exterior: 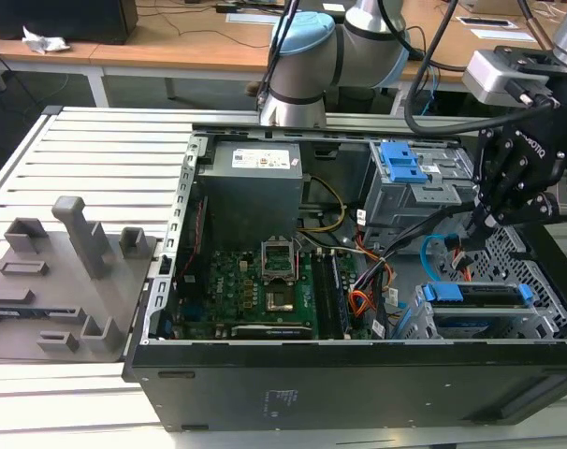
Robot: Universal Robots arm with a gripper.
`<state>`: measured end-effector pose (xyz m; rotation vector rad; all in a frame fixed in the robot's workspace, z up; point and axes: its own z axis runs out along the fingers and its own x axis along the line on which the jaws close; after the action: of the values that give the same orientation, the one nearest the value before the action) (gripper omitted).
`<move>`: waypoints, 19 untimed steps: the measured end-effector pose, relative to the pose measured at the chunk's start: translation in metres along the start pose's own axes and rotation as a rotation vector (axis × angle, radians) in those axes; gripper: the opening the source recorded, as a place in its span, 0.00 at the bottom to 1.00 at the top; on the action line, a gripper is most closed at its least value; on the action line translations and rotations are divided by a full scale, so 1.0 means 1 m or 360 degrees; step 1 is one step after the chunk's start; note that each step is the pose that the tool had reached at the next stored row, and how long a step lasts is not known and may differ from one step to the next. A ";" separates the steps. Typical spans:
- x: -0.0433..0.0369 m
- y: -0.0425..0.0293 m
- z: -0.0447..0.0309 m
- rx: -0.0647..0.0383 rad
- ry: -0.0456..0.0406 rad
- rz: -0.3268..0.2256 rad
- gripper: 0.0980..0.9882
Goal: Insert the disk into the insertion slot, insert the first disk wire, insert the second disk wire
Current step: 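Insert the first disk wire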
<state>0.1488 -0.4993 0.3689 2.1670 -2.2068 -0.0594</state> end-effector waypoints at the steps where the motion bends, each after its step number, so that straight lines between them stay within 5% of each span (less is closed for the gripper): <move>1: 0.0000 0.0000 0.0001 0.0000 0.0000 0.0000 0.15; 4: 0.0000 0.0000 0.0003 0.0003 0.0000 0.0000 0.23; 5: -0.0001 -0.0001 0.0005 0.0035 -0.0001 0.0000 0.23; 6: 0.0000 0.0000 0.0004 0.0047 -0.0001 0.0000 0.23; 14: -0.0011 0.0028 0.0067 0.0048 0.0001 0.0000 0.23; 19: -0.0019 0.0026 0.0151 0.0048 0.0013 0.0001 0.23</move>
<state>0.1454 -0.4975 0.3540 2.1777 -2.2182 -0.0172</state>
